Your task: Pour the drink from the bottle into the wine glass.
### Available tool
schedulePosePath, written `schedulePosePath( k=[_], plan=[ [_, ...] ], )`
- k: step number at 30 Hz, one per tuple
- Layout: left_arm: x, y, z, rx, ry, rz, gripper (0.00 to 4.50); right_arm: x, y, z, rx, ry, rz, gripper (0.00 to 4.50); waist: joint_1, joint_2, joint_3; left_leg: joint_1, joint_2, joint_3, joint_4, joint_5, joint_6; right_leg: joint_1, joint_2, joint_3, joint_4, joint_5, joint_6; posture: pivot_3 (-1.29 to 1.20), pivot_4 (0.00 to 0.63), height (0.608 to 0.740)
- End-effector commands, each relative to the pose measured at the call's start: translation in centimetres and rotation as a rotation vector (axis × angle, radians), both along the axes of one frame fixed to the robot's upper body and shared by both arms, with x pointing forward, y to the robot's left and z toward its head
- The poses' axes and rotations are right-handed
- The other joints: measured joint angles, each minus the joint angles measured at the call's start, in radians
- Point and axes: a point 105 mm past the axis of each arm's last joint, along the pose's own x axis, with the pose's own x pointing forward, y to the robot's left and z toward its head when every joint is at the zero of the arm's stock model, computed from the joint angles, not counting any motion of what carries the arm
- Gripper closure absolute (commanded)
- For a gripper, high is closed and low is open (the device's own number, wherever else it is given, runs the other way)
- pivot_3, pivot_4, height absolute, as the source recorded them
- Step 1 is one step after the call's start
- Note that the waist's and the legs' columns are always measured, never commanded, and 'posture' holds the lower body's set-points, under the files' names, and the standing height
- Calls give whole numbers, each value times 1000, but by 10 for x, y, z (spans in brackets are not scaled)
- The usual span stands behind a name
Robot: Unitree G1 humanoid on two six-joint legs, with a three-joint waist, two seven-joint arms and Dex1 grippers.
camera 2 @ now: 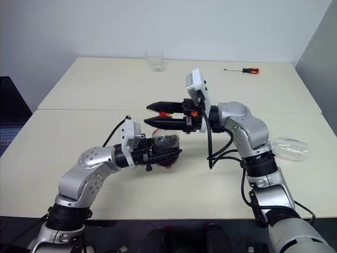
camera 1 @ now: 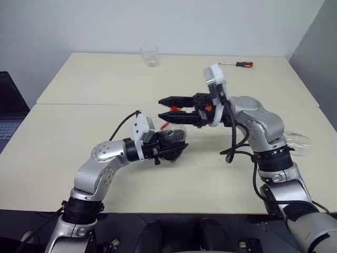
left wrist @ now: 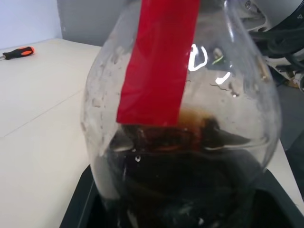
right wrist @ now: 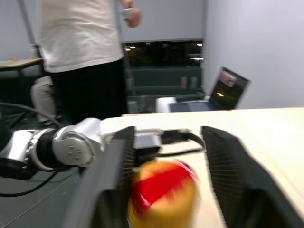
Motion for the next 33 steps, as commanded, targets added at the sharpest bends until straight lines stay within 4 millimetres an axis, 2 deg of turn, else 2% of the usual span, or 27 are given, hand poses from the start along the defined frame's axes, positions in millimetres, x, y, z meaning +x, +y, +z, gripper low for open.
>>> schedulePosePath(
  k=[1,3,4,10,15,18,23,33],
  plan=[
    [-1,0,14,-23,-65,-16,2316,-5,-5,13,61,17,-16,818,-2,0,0,0,0,0,0,0,0,0,0,0,0,0,0,0,150,740],
    [0,0,14,-22,-65,-17,2316,-5,-7,16,75,43,-33,80,-2,0,0,0,0,0,0,0,0,0,0,0,0,0,0,0,150,740],
    [0,1,14,-22,-65,-14,2316,-5,-8,17,80,49,-46,32,-1,0,0,0,0,0,0,0,0,0,0,0,0,0,0,0,150,740],
    [20,11,16,-33,-73,77,2316,-5,-15,18,86,39,-142,32,0,0,0,0,0,0,0,0,0,0,0,0,0,0,0,0,150,740],
    [37,11,18,-57,-91,138,2316,-3,-13,15,96,0,-232,32,0,0,0,0,0,0,0,0,0,0,0,0,0,0,0,0,150,740],
    [44,8,19,-70,-108,167,2316,7,-11,15,103,-34,-349,32,-1,0,0,0,0,1,0,0,0,0,0,0,0,0,0,0,150,740],
    [51,0,22,-93,-139,183,2316,23,-7,12,119,-61,-502,32,-1,0,0,0,0,0,0,0,0,0,0,0,0,0,0,0,150,740],
    [58,0,22,-101,-151,199,2316,33,7,9,141,-70,-571,32,-1,0,0,0,0,0,0,0,0,0,0,0,0,0,0,0,150,740]
  ],
)
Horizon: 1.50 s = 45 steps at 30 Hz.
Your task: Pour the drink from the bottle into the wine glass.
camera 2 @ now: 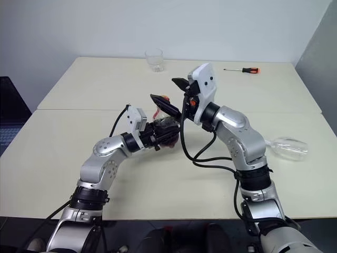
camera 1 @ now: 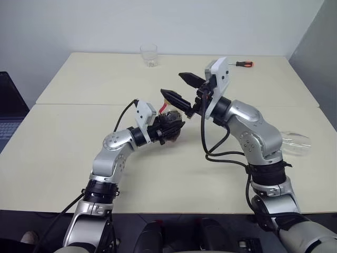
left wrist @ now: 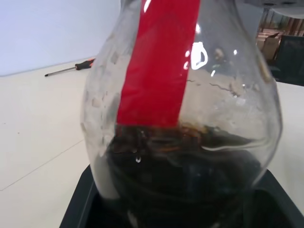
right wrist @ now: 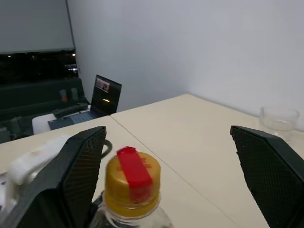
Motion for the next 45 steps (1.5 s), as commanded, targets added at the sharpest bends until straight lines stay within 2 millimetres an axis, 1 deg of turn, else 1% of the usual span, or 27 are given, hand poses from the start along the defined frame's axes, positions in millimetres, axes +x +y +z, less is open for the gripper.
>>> schedulePosePath(
  k=[1,6,9,12,19,30,33,38,42,45],
  plan=[
    [0,-1,20,-21,-82,-10,2316,-3,3,13,23,-58,3,32,0,0,0,0,0,0,0,0,0,0,0,0,0,0,0,0,150,740],
    [2,0,20,-17,-87,-7,2316,-1,3,9,4,-55,5,32,0,0,0,0,0,0,0,0,0,0,0,0,0,0,0,0,150,740],
    [2,1,22,-18,-90,-6,2316,3,0,5,-15,-50,-10,32,0,0,0,0,0,0,0,0,0,0,0,0,0,0,0,0,150,740],
    [2,1,24,-20,-93,-5,2316,6,-6,1,-32,-49,-23,32,0,0,0,0,0,0,0,0,0,0,0,0,0,0,0,0,150,740],
    [4,5,30,-28,-105,7,2316,14,-26,-5,-71,-49,-65,32,0,0,0,0,0,0,0,0,0,0,0,0,0,0,0,0,150,740],
    [4,12,26,-10,-100,13,2316,14,-45,-9,-110,-34,-68,32,0,0,0,0,0,0,0,0,0,0,0,0,0,0,0,0,150,740],
    [4,13,26,-8,-100,12,2316,10,-44,-6,-91,-23,-25,32,-1,0,0,0,0,0,0,0,0,0,0,0,0,0,0,0,150,740],
    [5,11,27,-7,-103,7,2316,-4,-32,2,-19,14,103,32,-2,0,0,0,0,0,0,0,0,0,0,0,0,0,0,0,150,740],
    [5,13,28,-3,-105,7,2316,-15,-28,0,-24,27,171,32,0,0,0,0,0,0,0,0,0,0,0,0,0,0,0,0,150,740],
    [6,14,28,-1,-105,12,2316,-17,-26,1,-15,34,190,32,0,0,0,0,0,0,0,0,0,0,0,0,0,0,0,0,150,740]
  ],
)
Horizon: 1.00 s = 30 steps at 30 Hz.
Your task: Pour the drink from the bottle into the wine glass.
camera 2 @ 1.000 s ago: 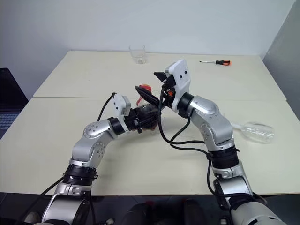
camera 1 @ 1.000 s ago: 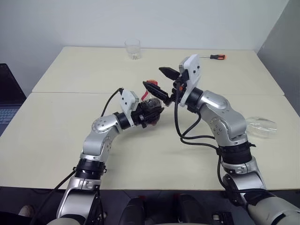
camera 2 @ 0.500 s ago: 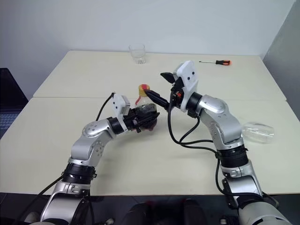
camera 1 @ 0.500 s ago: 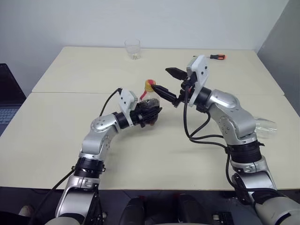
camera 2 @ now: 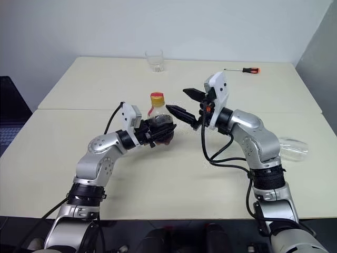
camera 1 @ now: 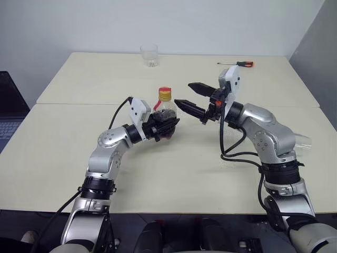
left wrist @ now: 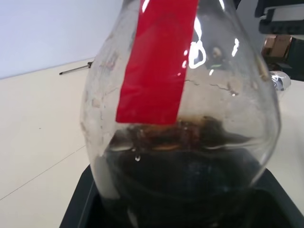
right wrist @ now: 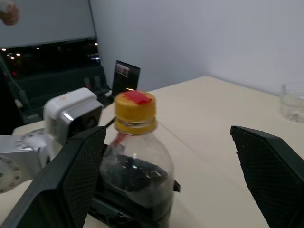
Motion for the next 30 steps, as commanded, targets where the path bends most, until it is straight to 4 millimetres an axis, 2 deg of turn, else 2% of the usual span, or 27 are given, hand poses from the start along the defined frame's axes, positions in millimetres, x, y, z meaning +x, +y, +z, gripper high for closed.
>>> schedulePosePath(
  k=[1,6,13,30],
  plan=[
    [0,0,24,-8,-102,-7,2316,-8,3,14,24,-45,33,32,0,0,0,0,0,0,0,0,0,0,0,0,0,0,0,0,150,740],
    [2,-5,23,-10,-105,-17,2316,-1,15,13,-10,-76,3,32,-3,0,0,0,0,0,0,0,0,0,0,0,0,0,0,0,150,740],
    [1,-10,25,-11,-109,-35,2316,11,26,21,10,-113,-42,32,-1,0,0,0,0,0,0,0,0,0,0,0,0,0,0,0,150,740],
    [-3,-12,17,-11,-95,-50,2316,9,36,36,53,-124,-16,32,-1,0,0,0,0,0,0,0,0,-1,0,0,0,0,0,0,150,740]
  ],
)
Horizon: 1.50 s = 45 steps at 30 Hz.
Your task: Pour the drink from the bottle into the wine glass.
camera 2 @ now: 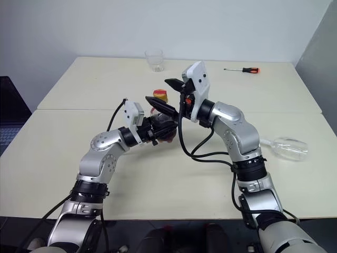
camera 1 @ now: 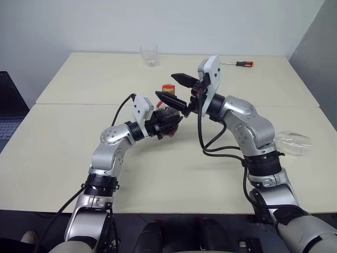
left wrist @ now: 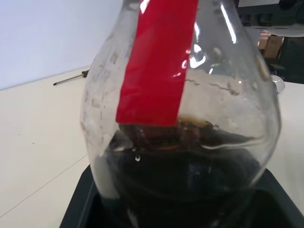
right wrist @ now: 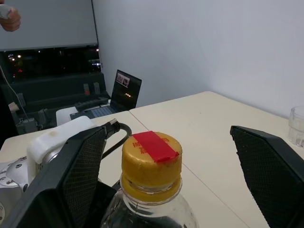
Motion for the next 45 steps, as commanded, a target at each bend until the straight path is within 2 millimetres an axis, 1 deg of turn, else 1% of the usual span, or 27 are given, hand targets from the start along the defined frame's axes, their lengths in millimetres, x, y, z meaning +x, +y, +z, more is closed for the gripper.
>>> schedulePosePath(
  k=[1,14,19,28,45],
  plan=[
    [-5,-4,11,-10,-60,-26,2316,-6,-1,21,35,-59,9,32,0,0,0,0,0,0,0,0,0,0,0,0,0,0,0,0,150,740],
    [-8,-6,10,-13,-59,-35,2316,0,-5,15,-6,-67,-31,32,0,0,0,0,0,0,0,0,0,0,0,0,0,0,0,0,150,740],
    [-8,-5,11,-14,-61,-31,2316,3,-12,10,-26,-68,-47,32,0,0,0,0,0,0,0,0,0,0,0,0,0,0,0,0,150,740],
    [-5,-3,15,-15,-68,-21,2316,6,-30,4,-60,-65,-83,32,0,0,0,0,0,0,0,0,0,0,0,0,0,0,0,0,150,740],
    [-2,-1,17,-7,-71,-18,2316,3,-49,1,-93,-56,-114,32,1,0,0,0,0,0,0,0,0,0,0,0,0,0,0,0,150,740]
  ],
)
